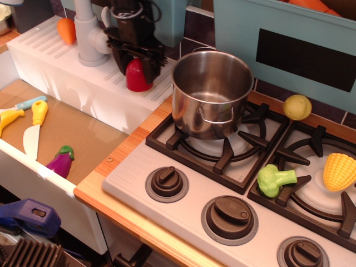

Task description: Put sweet potato in pot

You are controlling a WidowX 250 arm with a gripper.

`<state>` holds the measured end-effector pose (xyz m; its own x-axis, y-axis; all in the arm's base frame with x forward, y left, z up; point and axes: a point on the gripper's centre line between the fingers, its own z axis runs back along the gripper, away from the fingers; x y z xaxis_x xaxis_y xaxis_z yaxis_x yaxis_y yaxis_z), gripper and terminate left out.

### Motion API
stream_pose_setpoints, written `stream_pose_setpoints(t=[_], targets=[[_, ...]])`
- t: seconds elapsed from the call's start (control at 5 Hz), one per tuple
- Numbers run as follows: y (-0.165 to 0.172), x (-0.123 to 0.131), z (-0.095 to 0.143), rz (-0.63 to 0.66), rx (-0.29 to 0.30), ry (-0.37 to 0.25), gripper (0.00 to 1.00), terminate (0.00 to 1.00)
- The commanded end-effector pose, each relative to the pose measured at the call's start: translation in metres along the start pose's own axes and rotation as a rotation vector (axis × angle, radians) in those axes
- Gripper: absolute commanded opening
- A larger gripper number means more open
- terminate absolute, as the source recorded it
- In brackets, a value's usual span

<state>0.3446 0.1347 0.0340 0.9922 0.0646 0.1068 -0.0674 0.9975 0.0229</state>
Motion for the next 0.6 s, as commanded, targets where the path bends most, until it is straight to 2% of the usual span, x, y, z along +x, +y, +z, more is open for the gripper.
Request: stream_pose_setpoints(t=[0.0, 0.2, 0.4], targets=[[0.007, 0.000, 0.081, 0.065, 0.107, -0.030, 0.00, 0.00], [-0.002, -0.001, 0.109, 0.117, 0.108, 0.028, 0.00, 0.00], [-0.023, 0.003, 0.126, 0.155, 0.147, 0.038, 0.00, 0.00]])
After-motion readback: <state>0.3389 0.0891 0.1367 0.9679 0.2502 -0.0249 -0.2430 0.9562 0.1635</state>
